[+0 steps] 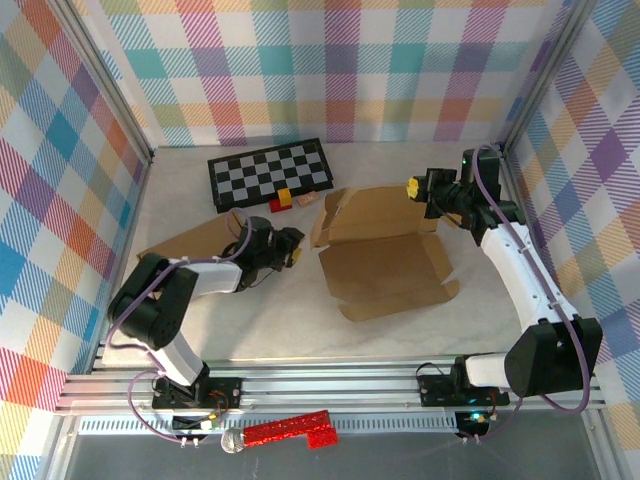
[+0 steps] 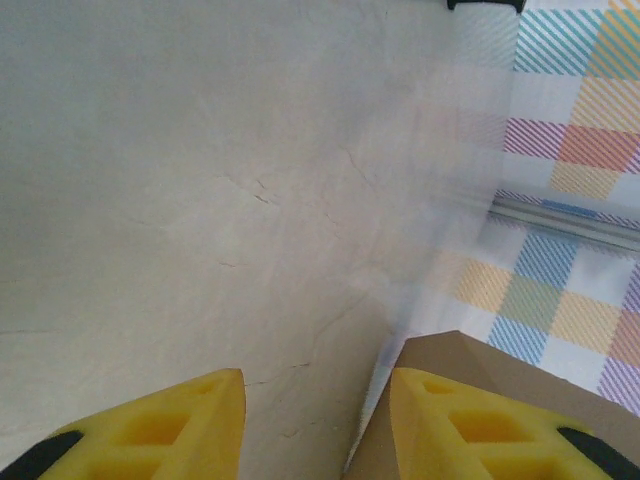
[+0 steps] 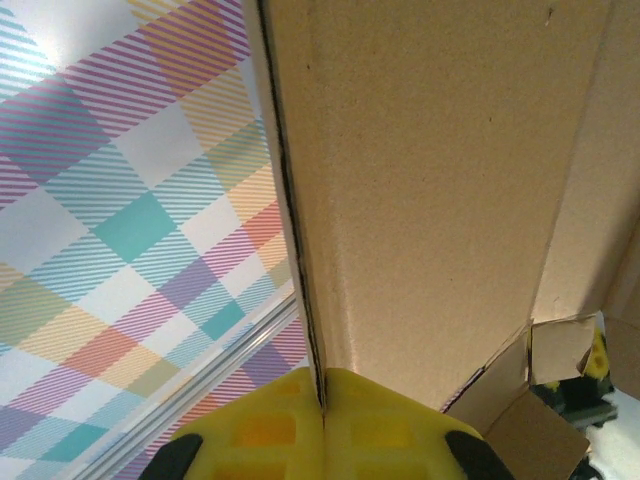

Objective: Fold the paper box

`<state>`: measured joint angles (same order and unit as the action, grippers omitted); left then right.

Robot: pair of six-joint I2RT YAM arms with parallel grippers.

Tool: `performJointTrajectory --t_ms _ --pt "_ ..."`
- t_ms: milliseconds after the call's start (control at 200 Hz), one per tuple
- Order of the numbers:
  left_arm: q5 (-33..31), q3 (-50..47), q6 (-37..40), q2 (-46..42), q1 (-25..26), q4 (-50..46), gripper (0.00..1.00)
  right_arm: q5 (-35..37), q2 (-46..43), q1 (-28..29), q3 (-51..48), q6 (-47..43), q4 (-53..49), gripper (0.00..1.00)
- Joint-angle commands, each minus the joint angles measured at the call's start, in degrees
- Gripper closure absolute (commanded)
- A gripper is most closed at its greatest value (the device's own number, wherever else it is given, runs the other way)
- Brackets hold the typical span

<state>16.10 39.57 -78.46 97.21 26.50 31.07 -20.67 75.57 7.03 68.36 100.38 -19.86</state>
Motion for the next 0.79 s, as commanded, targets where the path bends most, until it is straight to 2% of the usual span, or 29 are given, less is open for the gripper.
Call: performJointTrajectory --t_ms 0,300,580,790 --pt "1.0 0.0 -4.4 2.9 2.1 14.1 0.61 -1.6 -1.2 -0.9 2.1 3.2 0.0 1.0" --pt "-2.3 0.5 -4.6 4.2 6.1 21.1 0.63 -2.9 0.0 -2.0 1.9 3.8 1.3 1.0" --pt "-9.4 -2.9 2.4 -5.5 9.0 9.2 0.57 -3.0 1.2 -2.3 0.1 3.4 3.5 1.0" --pt "-10.1 2.2 9.9 -5.6 12.9 -1.2 0.55 -3.7 2.4 -1.9 -1.5 3.0 6.1 1.0"
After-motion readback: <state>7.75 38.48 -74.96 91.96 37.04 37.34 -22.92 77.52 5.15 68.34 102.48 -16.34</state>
